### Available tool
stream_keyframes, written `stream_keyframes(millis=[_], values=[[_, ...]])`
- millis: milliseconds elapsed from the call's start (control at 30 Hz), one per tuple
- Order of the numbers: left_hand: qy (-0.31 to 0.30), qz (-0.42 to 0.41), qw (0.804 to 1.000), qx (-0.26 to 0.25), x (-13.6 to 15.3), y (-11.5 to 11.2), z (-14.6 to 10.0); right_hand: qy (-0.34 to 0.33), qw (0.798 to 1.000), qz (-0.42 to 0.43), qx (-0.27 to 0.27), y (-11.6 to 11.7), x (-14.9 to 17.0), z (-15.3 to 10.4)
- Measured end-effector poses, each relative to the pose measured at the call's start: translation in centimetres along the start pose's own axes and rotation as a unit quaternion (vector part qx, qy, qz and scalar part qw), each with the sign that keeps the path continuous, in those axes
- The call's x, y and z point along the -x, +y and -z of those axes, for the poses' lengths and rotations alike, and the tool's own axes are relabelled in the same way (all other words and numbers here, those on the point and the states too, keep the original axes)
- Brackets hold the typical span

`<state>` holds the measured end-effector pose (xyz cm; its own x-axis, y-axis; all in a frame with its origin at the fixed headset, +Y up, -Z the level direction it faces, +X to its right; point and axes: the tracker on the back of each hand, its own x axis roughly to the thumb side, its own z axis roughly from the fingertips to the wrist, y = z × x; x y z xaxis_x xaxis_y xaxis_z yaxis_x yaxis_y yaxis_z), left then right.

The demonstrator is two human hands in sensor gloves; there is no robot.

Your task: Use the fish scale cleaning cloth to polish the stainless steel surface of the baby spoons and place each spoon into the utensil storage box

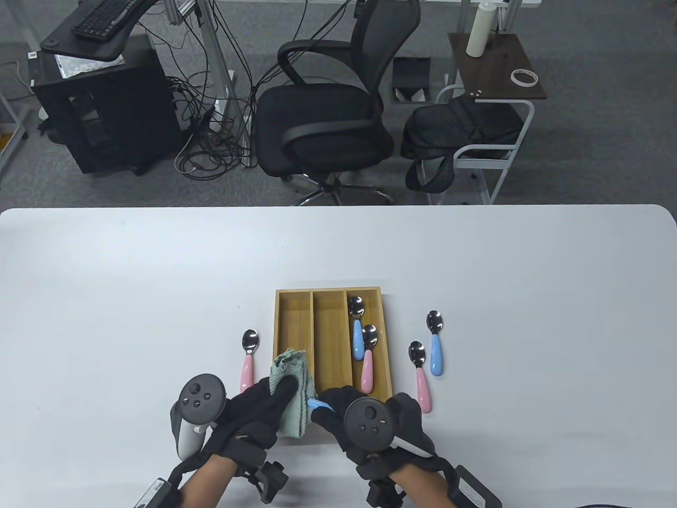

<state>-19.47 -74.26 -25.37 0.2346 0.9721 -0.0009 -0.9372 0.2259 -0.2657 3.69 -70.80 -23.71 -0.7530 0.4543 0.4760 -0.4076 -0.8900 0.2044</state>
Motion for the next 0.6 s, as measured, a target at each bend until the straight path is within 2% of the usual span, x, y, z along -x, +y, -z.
stream_keyframes(millis=[67, 133, 600], values=[[0.028, -0.067, 0.997, 0.022, 0.34, -0.15, 0.05, 0.004, 1.000, 0.003, 0.001, -0.11, 0.16, 0.03], [0.034, -0.089, 0.995, 0.038, 0.64, -0.12, 0.15, 0.006, 1.000, 0.006, 0.000, -0.10, 0.23, 0.01], [0.028, -0.020, 0.999, 0.024, 0.77, 0.00, 0.32, -0.005, 1.000, -0.003, -0.019, 0.23, -0.36, -0.22]])
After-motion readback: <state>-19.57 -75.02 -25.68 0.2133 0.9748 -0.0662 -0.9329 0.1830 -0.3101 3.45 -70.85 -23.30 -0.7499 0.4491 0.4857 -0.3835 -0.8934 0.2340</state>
